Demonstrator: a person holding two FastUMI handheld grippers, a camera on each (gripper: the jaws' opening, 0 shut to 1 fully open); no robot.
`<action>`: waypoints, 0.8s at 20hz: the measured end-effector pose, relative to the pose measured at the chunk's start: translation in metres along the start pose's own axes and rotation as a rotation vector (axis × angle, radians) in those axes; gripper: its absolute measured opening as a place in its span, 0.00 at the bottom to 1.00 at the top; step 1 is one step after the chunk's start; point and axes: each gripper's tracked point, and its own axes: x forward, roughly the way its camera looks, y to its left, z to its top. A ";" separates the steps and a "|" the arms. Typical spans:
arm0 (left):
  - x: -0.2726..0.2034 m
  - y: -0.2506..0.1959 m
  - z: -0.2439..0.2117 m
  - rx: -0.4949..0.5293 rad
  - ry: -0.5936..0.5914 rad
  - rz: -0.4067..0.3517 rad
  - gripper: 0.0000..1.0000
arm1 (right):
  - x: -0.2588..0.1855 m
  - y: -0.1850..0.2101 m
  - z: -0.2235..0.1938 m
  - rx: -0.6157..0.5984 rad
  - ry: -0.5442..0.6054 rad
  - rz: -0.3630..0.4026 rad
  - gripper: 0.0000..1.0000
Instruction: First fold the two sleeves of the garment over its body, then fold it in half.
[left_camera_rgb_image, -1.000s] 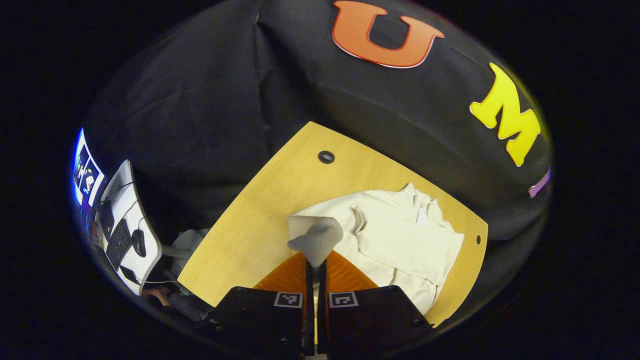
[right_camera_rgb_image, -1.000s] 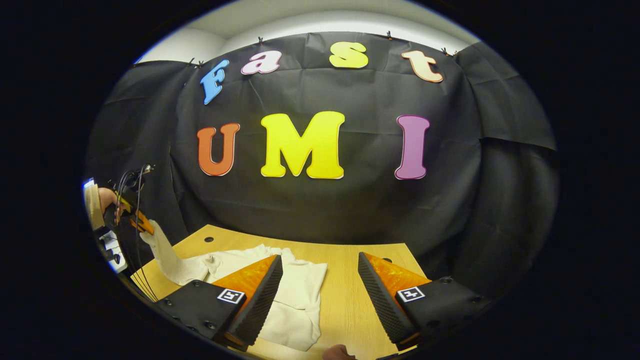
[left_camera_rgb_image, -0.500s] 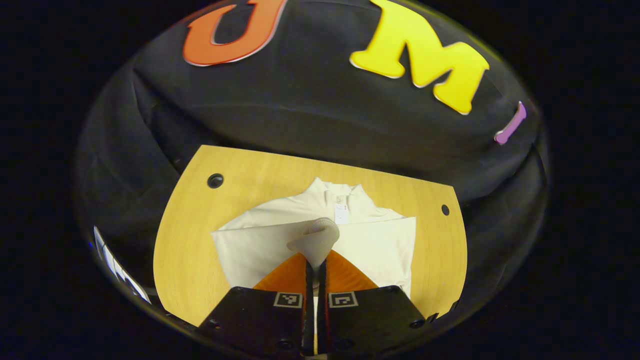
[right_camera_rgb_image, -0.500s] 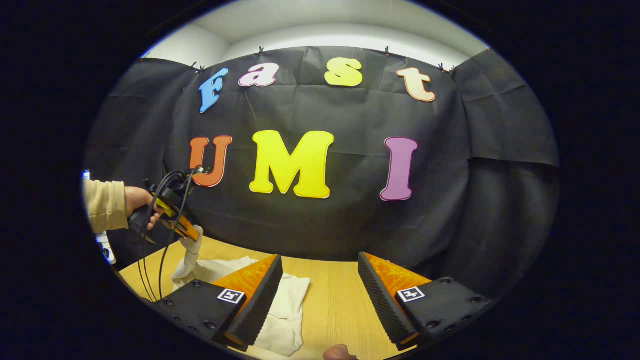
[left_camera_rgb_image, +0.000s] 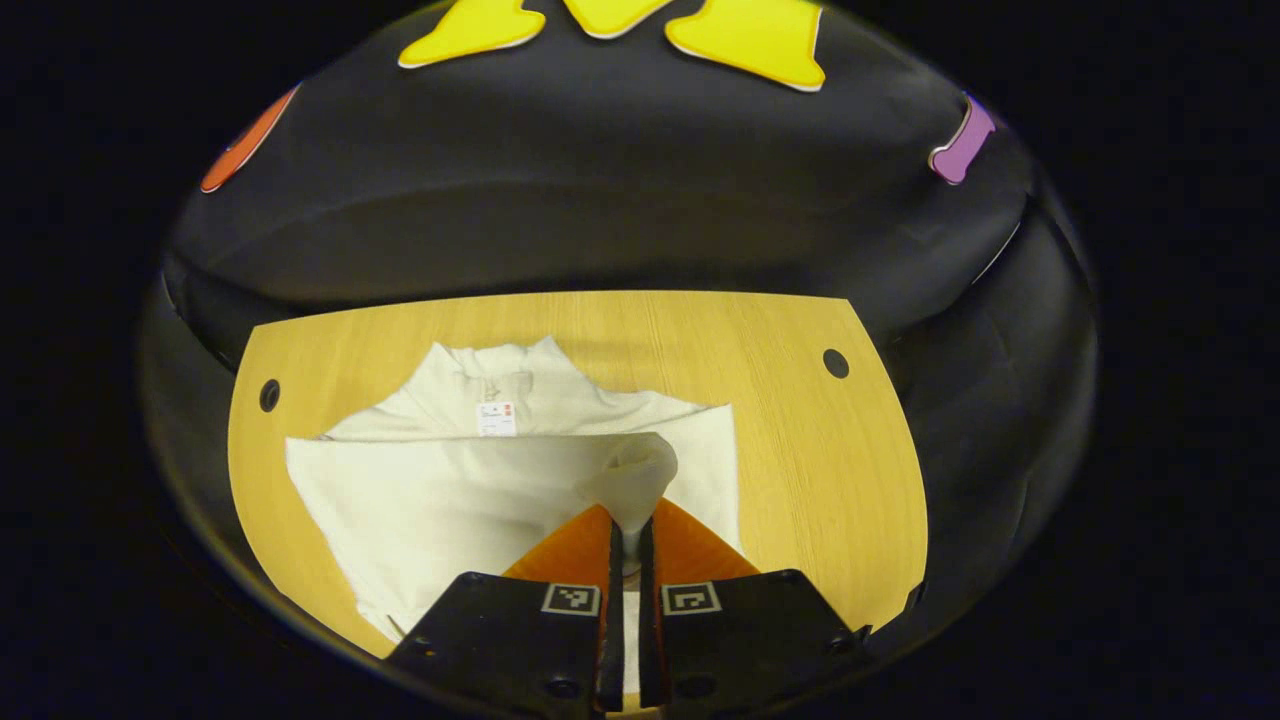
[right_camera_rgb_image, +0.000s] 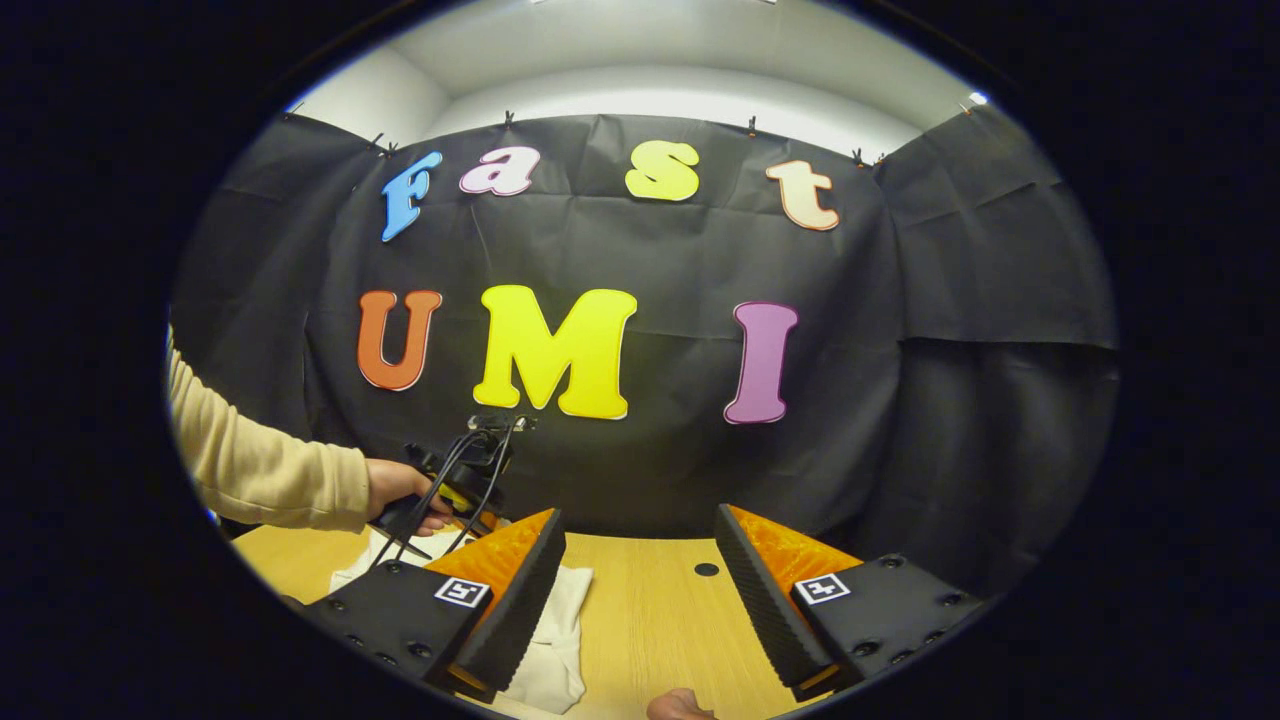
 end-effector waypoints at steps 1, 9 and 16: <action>0.007 -0.012 -0.007 -0.005 0.017 -0.013 0.10 | -0.001 -0.006 -0.004 0.008 0.011 -0.015 0.95; 0.029 -0.059 -0.021 -0.049 0.025 -0.081 0.57 | -0.009 -0.037 -0.025 0.031 0.064 -0.104 0.94; -0.034 -0.033 -0.010 -0.045 -0.114 -0.062 0.99 | -0.007 -0.028 -0.022 0.012 0.064 -0.107 0.94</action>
